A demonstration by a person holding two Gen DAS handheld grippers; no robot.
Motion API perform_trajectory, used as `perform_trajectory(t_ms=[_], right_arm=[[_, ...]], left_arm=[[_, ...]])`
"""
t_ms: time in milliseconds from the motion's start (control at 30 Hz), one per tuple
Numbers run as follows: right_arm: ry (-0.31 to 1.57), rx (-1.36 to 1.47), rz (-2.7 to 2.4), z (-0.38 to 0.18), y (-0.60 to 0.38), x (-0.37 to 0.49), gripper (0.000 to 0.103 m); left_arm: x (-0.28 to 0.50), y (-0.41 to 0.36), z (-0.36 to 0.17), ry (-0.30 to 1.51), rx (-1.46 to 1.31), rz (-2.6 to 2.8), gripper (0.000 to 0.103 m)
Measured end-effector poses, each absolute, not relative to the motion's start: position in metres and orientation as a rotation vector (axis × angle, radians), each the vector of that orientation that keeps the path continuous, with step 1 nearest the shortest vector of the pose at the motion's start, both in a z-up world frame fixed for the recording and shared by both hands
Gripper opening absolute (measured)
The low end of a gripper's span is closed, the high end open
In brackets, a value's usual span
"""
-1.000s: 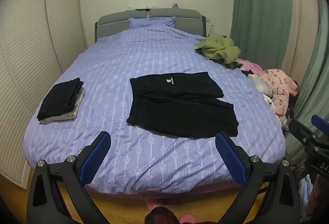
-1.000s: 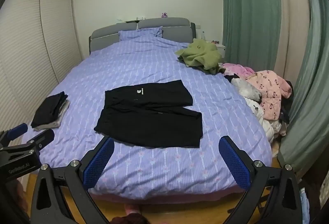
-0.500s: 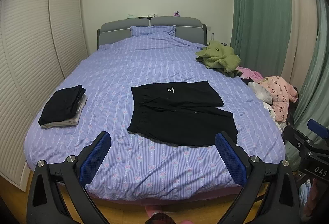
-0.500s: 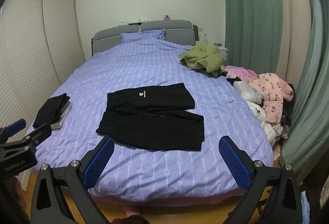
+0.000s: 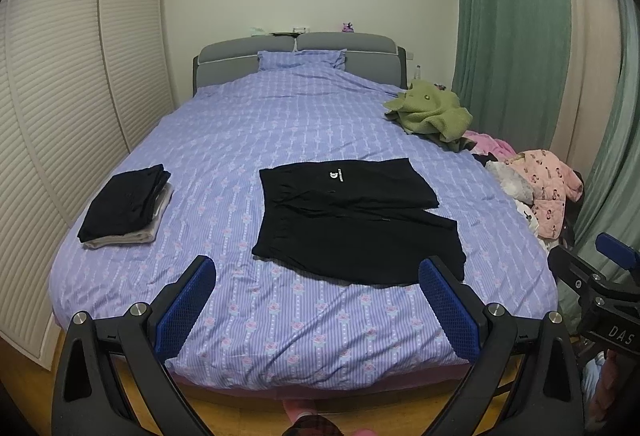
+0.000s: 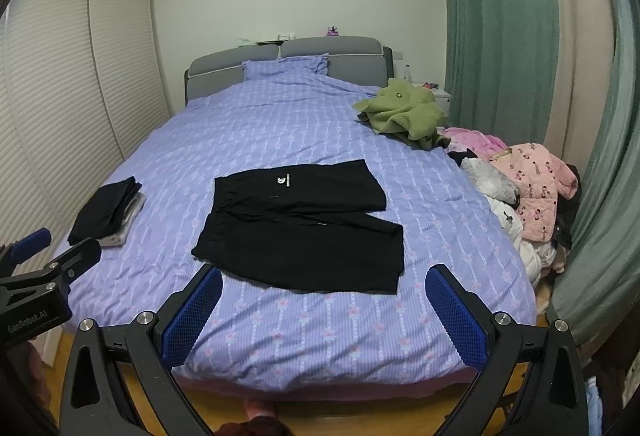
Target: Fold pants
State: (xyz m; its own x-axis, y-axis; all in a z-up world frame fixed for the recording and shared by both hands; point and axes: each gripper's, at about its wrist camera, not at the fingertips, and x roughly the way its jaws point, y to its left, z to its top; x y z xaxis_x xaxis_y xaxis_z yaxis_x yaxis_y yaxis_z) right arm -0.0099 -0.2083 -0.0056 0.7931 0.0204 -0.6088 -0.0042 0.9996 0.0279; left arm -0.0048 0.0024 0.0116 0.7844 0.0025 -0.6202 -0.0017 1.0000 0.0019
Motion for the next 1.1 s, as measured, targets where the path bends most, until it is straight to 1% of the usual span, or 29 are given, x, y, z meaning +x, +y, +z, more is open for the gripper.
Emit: perform_trajectory(t_ms=[1100], right_arm=[[0.664, 0.025, 0.017, -0.0078, -0.2080, -0.0078, 0.103]], left_arm=[[-0.0073, 0.0010, 0.0156, 0.650, -0.002, 0.004, 0.103]])
